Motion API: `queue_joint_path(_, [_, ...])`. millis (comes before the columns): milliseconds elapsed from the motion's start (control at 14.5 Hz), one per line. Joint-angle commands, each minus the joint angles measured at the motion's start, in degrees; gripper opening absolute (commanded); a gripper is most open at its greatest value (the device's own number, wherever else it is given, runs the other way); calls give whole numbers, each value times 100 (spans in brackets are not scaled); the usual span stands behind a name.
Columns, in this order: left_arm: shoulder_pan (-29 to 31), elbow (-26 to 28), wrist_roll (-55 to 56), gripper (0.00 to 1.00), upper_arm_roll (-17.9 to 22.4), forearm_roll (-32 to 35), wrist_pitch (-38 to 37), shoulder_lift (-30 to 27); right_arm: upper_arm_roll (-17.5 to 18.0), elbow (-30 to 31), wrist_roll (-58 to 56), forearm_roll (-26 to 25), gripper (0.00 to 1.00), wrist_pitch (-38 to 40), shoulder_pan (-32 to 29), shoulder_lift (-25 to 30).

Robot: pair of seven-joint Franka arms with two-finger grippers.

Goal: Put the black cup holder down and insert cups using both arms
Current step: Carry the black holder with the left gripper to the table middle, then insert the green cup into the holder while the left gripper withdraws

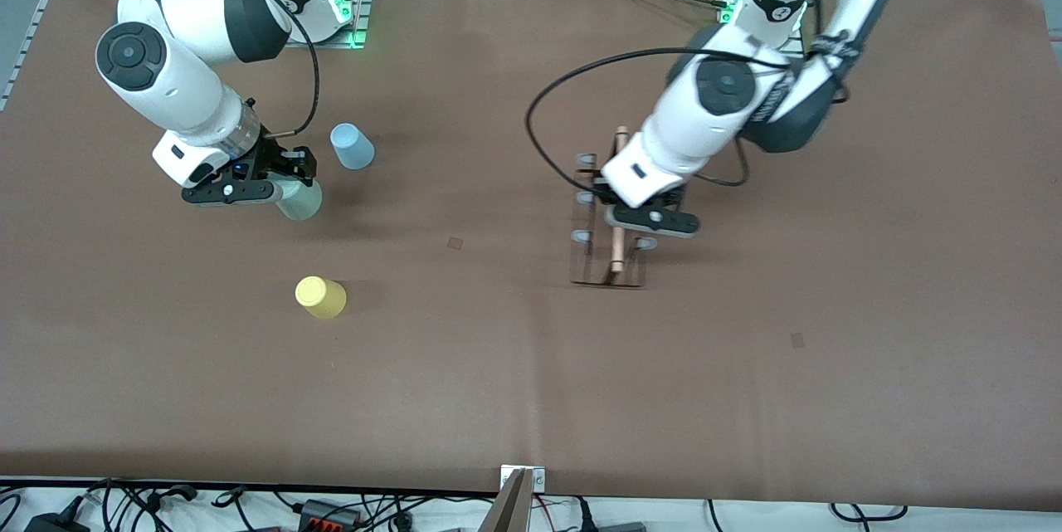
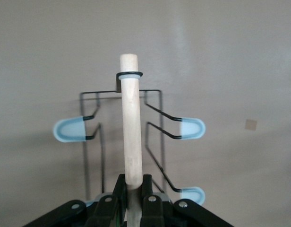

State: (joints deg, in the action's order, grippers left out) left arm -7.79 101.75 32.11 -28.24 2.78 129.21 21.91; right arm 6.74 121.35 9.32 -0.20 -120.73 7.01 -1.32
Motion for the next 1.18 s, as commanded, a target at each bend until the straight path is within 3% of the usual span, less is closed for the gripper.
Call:
queue_joint_path(0, [-353,-243,925,5,-6,721,331,348,3,-41,-158,-42,0,111,-15,0])
queue_joint_path(276, [-855,-533,1955,5,-6,1321,562,788,3,-41,-158,-42,0,111,-33,-18])
queue_joint_path(829, [-891,-534,2009,9,20,1383,570,885,-6,-15,-132,-42,0,207,2,-35])
queue_joint_path(899, [-891,-534,2001,32,20,1401,562,885,3,-15,-123,-42,0,207,3,-35])
queue_joint_path(968, [-891,-534,1992,72,29,1540,562,885,3,-6,-132,-42,0,207,3,-35])
queue_joint_path(1037, [-865,-534,1939,100,29,1811,518,877,3,3,-132,-42,0,216,3,-35])
queue_joint_path(1106, [-804,-534,1930,100,20,2032,448,816,3,12,-97,-42,0,216,11,-35])
